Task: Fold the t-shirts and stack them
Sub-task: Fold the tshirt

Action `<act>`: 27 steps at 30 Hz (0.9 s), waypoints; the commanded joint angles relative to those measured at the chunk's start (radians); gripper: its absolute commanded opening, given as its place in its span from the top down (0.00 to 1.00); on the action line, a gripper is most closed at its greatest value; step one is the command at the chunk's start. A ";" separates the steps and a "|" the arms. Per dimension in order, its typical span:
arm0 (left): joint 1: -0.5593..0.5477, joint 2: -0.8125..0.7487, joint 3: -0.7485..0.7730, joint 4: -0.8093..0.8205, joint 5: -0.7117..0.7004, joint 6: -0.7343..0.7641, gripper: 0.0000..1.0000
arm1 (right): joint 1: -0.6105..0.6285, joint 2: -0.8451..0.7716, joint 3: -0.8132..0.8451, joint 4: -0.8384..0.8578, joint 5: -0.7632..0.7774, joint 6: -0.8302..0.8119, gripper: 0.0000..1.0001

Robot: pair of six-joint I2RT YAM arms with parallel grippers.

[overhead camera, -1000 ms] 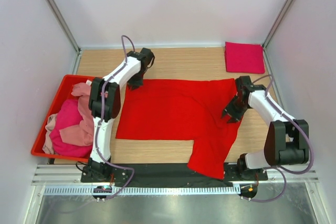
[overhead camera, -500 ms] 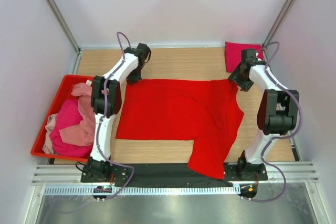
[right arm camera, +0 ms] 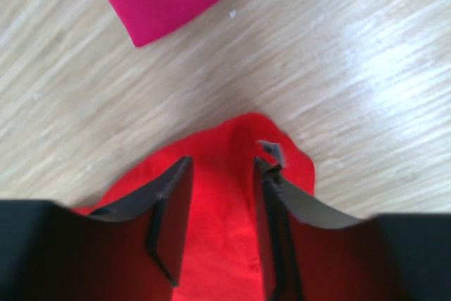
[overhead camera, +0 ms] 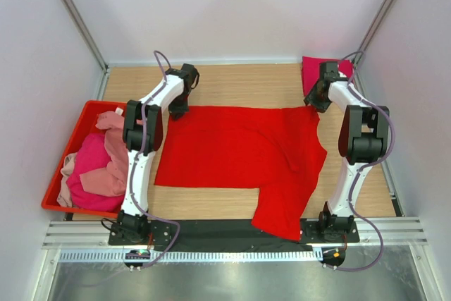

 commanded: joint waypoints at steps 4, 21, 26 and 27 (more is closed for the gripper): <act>0.018 0.060 0.055 0.016 0.006 -0.012 0.89 | -0.006 0.077 0.136 -0.028 0.062 -0.002 0.77; 0.023 0.069 0.059 0.006 -0.003 -0.014 0.90 | -0.014 0.220 0.364 -0.060 0.224 -0.203 0.78; 0.023 -0.007 0.082 -0.020 0.014 -0.015 0.74 | -0.012 0.180 0.476 -0.316 0.327 -0.189 0.47; 0.018 -0.023 0.082 -0.022 0.025 -0.015 0.67 | -0.012 0.166 0.493 -0.356 0.335 -0.185 0.46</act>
